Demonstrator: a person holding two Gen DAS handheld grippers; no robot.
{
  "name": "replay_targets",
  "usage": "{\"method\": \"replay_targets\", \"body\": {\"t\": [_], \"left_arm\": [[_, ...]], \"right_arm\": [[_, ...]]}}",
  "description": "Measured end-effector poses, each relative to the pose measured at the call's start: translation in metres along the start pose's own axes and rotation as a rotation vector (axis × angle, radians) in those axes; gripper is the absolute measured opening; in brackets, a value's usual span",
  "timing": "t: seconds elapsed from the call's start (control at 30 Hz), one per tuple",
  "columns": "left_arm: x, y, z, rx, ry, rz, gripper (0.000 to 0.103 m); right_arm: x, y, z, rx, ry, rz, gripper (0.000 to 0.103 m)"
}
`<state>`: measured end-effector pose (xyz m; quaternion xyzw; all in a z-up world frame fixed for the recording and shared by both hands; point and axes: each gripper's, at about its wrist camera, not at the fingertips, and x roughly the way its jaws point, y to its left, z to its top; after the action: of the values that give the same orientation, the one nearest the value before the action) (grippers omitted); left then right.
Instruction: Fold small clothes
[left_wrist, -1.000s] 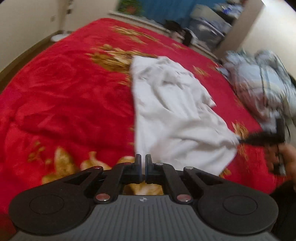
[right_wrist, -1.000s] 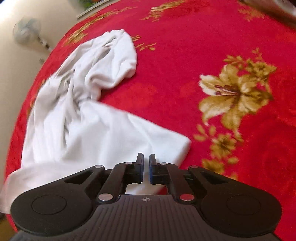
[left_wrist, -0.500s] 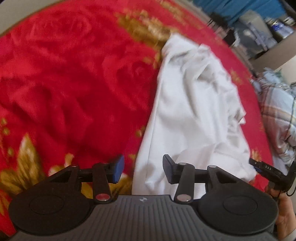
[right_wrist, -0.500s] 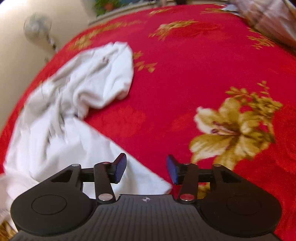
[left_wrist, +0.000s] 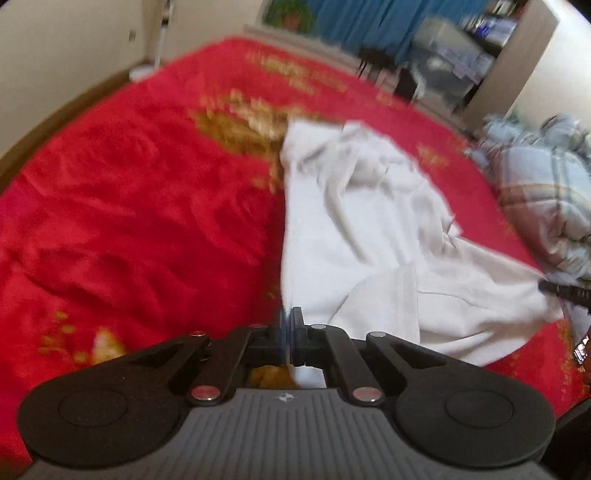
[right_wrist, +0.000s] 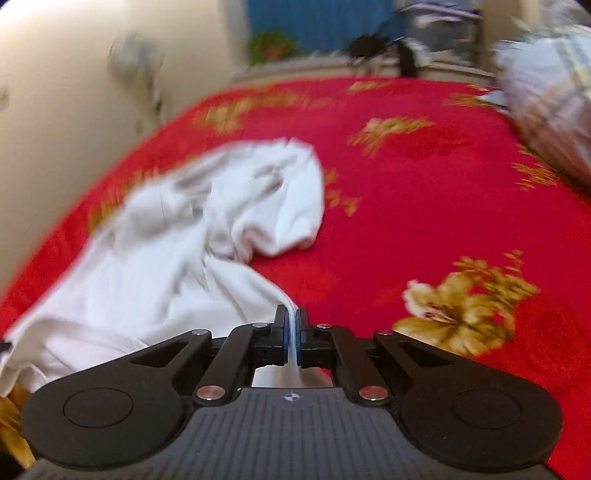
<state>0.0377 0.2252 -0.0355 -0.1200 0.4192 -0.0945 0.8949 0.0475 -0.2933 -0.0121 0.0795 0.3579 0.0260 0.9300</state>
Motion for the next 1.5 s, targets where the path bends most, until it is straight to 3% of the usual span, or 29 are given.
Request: {"method": "replay_targets", "body": {"t": [0.1, 0.17, 0.2, 0.23, 0.27, 0.33, 0.4, 0.6, 0.7, 0.9, 1.1, 1.17, 1.33, 1.5], "left_arm": [[-0.013, 0.020, -0.022, 0.037, 0.077, 0.040, 0.000], [0.007, 0.030, -0.043, 0.094, 0.250, 0.093, 0.000], [0.013, 0.030, -0.051, 0.132, 0.295, 0.134, 0.000], [0.014, 0.032, -0.053, 0.146, 0.305, 0.165, 0.000], [0.012, 0.032, -0.049, 0.132, 0.279, 0.166, 0.002], [0.002, 0.033, -0.033, 0.051, 0.189, 0.075, 0.007], [0.000, 0.029, -0.018, 0.004, 0.131, 0.000, 0.022], [0.025, -0.017, 0.024, 0.046, 0.037, 0.009, 0.022], [0.045, -0.037, 0.047, 0.063, 0.001, 0.019, 0.022], [0.085, -0.047, 0.066, 0.017, 0.049, 0.051, 0.022], [0.096, -0.050, 0.061, 0.044, 0.076, 0.048, 0.027], [0.096, -0.046, 0.060, 0.043, 0.079, 0.050, 0.027], [0.097, -0.030, 0.064, 0.010, 0.083, 0.057, 0.027], [0.102, -0.015, 0.069, -0.007, 0.092, 0.073, 0.027]], "right_arm": [[-0.037, -0.008, -0.028, 0.024, 0.042, -0.048, 0.002], [-0.030, -0.017, -0.060, 0.034, 0.191, -0.055, 0.003], [-0.021, -0.019, -0.075, 0.026, 0.272, -0.046, 0.003], [-0.010, -0.022, -0.089, 0.004, 0.348, -0.052, 0.003], [-0.005, -0.023, -0.095, -0.013, 0.371, -0.080, 0.003], [0.001, -0.026, -0.090, -0.016, 0.331, -0.100, 0.007], [0.002, -0.028, -0.071, 0.026, 0.252, -0.046, 0.015], [0.022, -0.025, -0.011, 0.135, 0.067, 0.103, 0.031], [0.055, -0.031, 0.016, 0.228, 0.029, 0.125, 0.031], [0.131, -0.034, 0.063, 0.275, -0.013, 0.102, 0.031], [0.221, -0.019, 0.130, 0.209, -0.027, 0.091, 0.043], [0.253, -0.013, 0.149, 0.180, -0.014, 0.055, 0.050], [0.331, -0.006, 0.183, 0.119, 0.026, -0.050, 0.050], [0.389, -0.005, 0.205, 0.079, 0.075, -0.083, 0.050]]}}
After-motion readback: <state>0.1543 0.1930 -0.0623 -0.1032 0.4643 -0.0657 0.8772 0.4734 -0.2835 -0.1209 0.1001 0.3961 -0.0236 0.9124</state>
